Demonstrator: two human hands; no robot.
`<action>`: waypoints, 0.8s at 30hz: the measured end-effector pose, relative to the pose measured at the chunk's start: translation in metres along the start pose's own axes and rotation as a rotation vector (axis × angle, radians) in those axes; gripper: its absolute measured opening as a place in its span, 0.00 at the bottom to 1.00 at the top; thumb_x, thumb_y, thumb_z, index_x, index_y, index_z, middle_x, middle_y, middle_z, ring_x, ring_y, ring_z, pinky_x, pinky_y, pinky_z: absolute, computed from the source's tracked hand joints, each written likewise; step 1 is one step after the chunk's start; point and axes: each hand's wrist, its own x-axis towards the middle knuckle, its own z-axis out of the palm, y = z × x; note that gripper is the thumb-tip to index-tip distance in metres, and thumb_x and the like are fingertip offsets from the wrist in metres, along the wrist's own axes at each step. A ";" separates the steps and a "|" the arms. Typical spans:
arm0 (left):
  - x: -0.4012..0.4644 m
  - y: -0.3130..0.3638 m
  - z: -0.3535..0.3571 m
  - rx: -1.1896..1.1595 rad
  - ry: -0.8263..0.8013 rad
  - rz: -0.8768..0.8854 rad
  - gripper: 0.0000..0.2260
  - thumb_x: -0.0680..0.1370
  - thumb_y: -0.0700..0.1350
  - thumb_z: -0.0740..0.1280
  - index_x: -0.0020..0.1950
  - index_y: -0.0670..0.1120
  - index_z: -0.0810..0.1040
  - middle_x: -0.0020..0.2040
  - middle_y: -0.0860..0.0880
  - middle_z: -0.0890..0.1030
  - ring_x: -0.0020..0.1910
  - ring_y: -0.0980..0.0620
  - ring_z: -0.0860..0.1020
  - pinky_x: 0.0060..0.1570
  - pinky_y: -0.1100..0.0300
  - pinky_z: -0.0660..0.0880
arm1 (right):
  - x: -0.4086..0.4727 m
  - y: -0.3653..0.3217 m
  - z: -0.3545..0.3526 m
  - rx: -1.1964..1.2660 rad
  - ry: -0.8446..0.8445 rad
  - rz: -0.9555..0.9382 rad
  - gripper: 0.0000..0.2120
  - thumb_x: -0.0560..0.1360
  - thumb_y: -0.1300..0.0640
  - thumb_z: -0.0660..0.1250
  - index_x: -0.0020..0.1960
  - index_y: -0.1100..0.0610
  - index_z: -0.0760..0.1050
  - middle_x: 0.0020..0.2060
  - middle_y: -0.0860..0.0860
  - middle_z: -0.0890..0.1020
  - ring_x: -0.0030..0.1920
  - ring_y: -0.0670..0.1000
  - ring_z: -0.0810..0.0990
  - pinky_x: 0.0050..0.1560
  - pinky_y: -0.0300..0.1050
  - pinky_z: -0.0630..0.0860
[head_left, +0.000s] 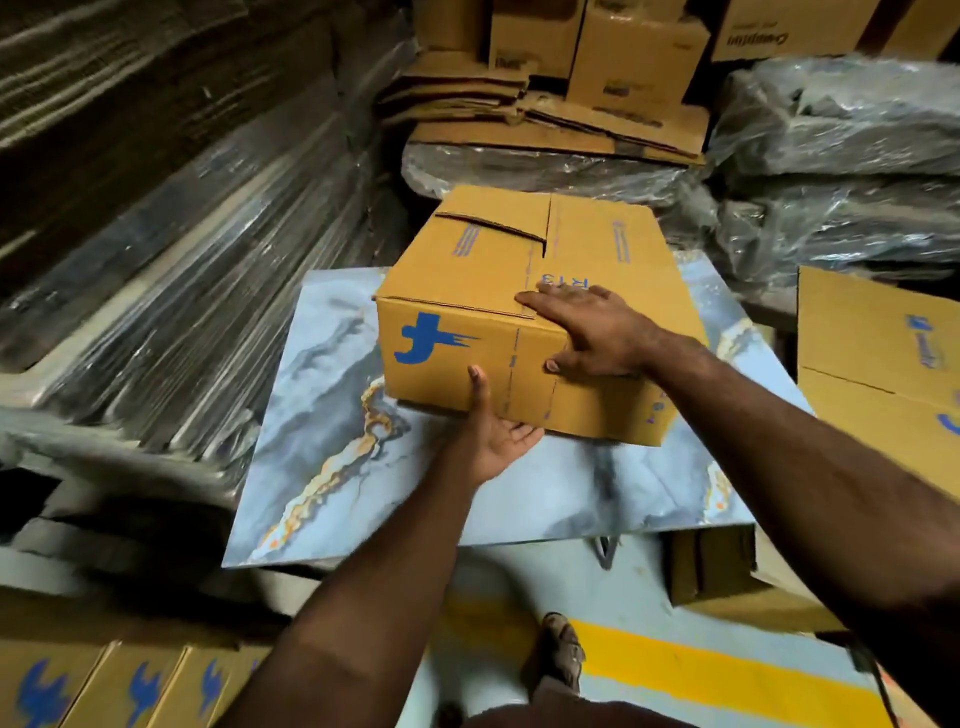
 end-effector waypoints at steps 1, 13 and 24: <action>-0.001 -0.004 0.000 0.007 -0.030 -0.006 0.59 0.50 0.78 0.69 0.75 0.47 0.68 0.72 0.41 0.72 0.73 0.43 0.68 0.71 0.49 0.65 | -0.002 -0.003 -0.002 0.014 0.017 -0.004 0.41 0.72 0.39 0.68 0.79 0.45 0.53 0.77 0.53 0.63 0.77 0.52 0.60 0.73 0.61 0.59; -0.002 0.030 0.010 0.678 -0.140 -0.242 0.32 0.82 0.58 0.58 0.77 0.38 0.58 0.76 0.38 0.64 0.72 0.41 0.68 0.70 0.50 0.66 | -0.048 0.006 0.062 0.469 0.236 0.334 0.19 0.81 0.49 0.59 0.65 0.57 0.77 0.66 0.54 0.79 0.67 0.56 0.74 0.66 0.50 0.66; -0.018 0.087 0.046 1.297 0.005 -0.152 0.19 0.82 0.60 0.58 0.37 0.48 0.68 0.35 0.47 0.73 0.29 0.52 0.69 0.28 0.64 0.66 | -0.057 -0.003 0.046 1.163 0.504 0.717 0.22 0.75 0.37 0.58 0.47 0.51 0.85 0.49 0.53 0.86 0.45 0.54 0.81 0.46 0.48 0.73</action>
